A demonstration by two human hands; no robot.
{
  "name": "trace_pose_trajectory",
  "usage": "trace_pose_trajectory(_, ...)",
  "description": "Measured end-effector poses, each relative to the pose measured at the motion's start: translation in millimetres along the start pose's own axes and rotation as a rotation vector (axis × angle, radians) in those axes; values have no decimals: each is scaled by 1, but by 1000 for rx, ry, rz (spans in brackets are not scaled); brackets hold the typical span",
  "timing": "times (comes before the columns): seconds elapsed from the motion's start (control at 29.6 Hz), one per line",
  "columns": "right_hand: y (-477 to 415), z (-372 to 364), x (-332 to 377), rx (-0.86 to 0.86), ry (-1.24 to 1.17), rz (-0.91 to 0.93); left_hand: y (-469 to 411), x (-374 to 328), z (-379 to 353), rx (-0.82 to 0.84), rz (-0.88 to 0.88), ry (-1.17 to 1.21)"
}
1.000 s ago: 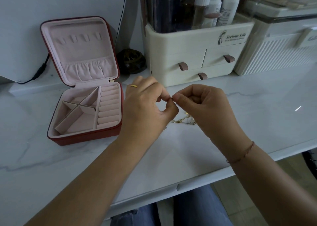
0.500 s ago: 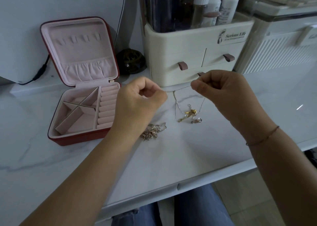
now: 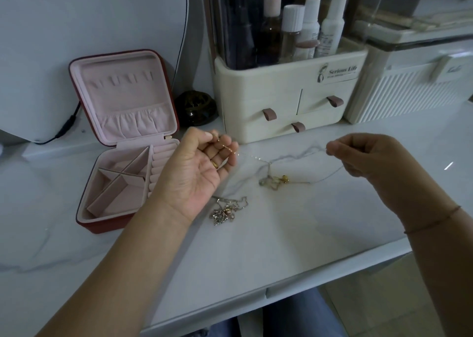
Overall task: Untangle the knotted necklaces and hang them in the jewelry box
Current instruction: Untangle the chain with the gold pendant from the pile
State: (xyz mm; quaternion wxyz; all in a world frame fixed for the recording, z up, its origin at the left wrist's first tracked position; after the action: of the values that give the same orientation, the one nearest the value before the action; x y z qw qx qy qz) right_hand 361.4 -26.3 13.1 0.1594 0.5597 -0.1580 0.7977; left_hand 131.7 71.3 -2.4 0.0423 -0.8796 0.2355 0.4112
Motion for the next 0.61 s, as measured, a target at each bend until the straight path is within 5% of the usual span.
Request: trace_pose_trajectory(0.61, 7, 65, -35, -54, 114, -73, -6, -26, 3, 123, -61, 180)
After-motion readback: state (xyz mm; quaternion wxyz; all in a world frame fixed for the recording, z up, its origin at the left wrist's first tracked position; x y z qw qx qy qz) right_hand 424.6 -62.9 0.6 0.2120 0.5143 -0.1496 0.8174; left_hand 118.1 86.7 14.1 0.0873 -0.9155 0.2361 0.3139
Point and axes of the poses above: each hand's wrist, its own y-axis away from the middle knuckle, its own z-axis out of the back of the hand, x = y × z, the point moved 9 cm from there along -y, towards the middle knuckle, and after that the axes turned 2 degrees about -z, right-handed, at the moved point
